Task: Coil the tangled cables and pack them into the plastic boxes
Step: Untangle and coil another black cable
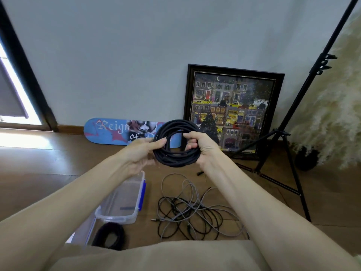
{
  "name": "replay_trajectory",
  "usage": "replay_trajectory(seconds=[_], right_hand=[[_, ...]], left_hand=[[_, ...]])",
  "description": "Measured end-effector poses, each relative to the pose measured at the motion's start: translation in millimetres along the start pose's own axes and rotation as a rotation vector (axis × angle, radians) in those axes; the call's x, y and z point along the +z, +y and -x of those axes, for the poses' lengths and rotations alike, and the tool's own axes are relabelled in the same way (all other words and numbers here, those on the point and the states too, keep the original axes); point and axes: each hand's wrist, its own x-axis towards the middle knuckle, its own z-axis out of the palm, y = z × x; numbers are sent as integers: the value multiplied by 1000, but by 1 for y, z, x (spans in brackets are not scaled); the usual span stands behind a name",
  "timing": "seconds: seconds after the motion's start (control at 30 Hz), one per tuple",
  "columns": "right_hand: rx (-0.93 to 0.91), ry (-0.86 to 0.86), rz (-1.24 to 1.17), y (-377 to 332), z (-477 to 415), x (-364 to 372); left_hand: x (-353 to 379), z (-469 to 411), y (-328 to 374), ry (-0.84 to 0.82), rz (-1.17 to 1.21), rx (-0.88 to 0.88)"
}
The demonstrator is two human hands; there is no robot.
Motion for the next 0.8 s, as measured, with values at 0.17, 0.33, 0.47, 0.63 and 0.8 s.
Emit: replay_trajectory(seconds=[0.17, 0.33, 0.47, 0.63, 0.8], right_hand=[[93, -110, -46, 49, -6, 56], [234, -139, 90, 133, -27, 95], [385, -188, 338, 221, -47, 103], [583, -162, 491, 322, -65, 73], [693, -105, 603, 393, -73, 13]], left_hand=[[-72, 18, -1, 3, 66, -21], [-146, 38, -56, 176, 145, -62], [-197, 58, -138, 350, 254, -163], [-224, 81, -240, 450, 349, -325], [-214, 94, -325, 476, 579, -476]])
